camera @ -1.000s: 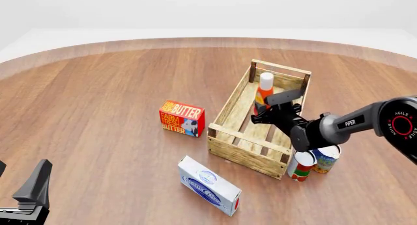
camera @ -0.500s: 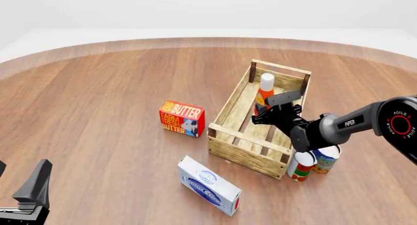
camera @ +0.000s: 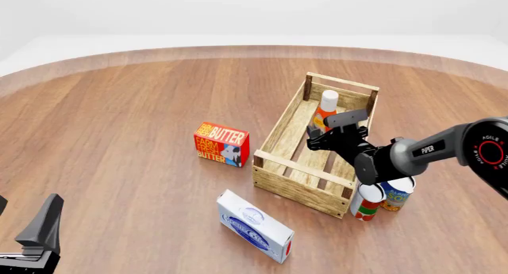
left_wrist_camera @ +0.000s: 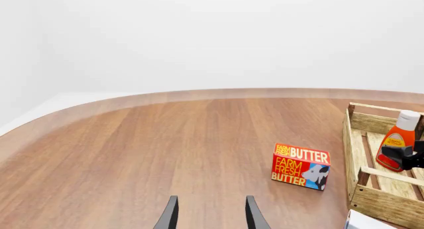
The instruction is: Pick up the ketchup, and put it in the wooden tray.
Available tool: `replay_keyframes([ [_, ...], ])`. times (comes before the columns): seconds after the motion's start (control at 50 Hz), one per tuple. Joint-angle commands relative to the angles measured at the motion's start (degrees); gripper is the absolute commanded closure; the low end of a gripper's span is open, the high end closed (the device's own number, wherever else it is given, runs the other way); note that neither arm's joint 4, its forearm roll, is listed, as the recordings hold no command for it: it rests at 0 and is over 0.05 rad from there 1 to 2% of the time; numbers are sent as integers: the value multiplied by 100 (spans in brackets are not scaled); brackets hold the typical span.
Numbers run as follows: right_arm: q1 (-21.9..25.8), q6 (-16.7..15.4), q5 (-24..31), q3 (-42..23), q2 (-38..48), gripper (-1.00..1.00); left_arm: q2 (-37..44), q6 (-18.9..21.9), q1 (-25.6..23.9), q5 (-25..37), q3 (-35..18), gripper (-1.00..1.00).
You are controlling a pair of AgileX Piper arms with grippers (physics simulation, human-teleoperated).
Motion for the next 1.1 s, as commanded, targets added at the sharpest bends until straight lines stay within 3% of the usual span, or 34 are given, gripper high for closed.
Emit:
replay_keyframes([
  [0.02,-2,11,-54,46,-72,-100,0,0,0,0,0,-100],
  [0.68,36,-207,-597,548,-856,-100,0,0,0,0,0,-100],
  [1.1,37,-113,-806,1024,-1444,-100,0,0,0,0,0,-100],
])
